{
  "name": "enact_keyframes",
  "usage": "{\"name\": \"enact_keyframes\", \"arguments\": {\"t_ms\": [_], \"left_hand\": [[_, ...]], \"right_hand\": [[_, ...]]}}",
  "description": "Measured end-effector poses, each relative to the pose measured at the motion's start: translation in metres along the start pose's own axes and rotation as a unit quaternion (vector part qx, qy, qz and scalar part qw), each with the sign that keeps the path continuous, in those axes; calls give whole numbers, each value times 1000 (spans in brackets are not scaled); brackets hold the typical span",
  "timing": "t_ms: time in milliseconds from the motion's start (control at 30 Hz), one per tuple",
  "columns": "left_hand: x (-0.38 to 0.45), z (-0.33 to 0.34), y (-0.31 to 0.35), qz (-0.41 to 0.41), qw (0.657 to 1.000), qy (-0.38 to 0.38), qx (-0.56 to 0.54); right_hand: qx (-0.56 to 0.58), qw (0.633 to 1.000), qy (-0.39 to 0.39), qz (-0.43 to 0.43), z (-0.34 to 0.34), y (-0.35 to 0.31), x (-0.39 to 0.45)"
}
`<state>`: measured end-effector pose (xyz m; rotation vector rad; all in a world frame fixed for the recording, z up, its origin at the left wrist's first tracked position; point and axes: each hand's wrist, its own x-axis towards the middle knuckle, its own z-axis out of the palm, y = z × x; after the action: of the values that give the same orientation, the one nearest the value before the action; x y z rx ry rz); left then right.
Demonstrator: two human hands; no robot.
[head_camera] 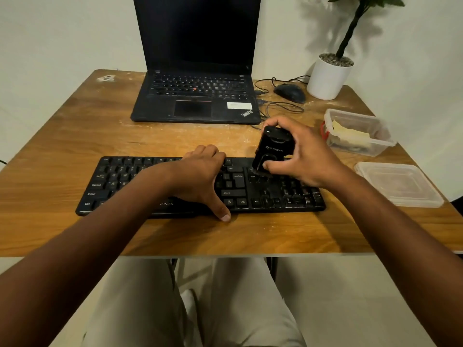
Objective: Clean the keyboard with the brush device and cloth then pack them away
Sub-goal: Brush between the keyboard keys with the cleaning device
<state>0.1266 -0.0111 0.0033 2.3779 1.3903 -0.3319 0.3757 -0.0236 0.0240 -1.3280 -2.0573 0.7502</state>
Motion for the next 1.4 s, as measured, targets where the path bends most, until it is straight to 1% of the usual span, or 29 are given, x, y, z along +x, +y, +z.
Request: {"name": "enact_keyframes", "arguments": {"t_ms": [67,133,200,233,433,633,667,767,800,833,1000,1133,1200,1233,1333,1367,1400], "left_hand": [[0,0,0,0,1000,0,-1],[1,1,-1,-1,1000,2,-3],[2,1,-1,-2,1000,1,1],[3,1,-1,-3,1000,0,4],[2,0,0,-6,1000,-7,5],[3,-1,1,-10,1000,-10,2],[3,-1,1,-10,1000,-10,1],[5,0,0,-7,1000,-7,6],[5,0,0,-6,1000,-7,8],[5,0,-1,-6,1000,-7,10],[3,-2,1,-7,1000,-9,15],[2,-3,2,-11,1000,-13,11],[3,-3,3,-10,1000,-13,11],[3,-3,3,-10,1000,-12,11],[3,-2,2,-9,1000,-11,11],[3,-1,2,-10,1000,-12,9],[3,-1,2,-10,1000,-12,7]], "right_hand": [[36,999,-13,6,-6,-4,-13],[59,997,-50,-1,-8,-9,-29],[66,994,-88,-6,-1,-11,-40],[61,994,-92,-6,3,-10,-41],[16,1000,2,6,8,7,2],[7,999,35,-17,3,2,16],[19,1000,20,-15,1,-1,12],[54,996,-77,2,-1,-6,-4],[47,995,-94,0,0,-6,-7],[40,995,-93,1,1,-5,-8],[0,1000,-7,9,4,7,20],[-7,999,34,-6,4,12,33],[-4,999,42,-8,0,11,29],[11,999,29,-6,-2,9,24],[69,996,-59,6,0,1,8],[61,996,-72,3,2,1,6],[50,996,-67,4,3,2,7]]}}
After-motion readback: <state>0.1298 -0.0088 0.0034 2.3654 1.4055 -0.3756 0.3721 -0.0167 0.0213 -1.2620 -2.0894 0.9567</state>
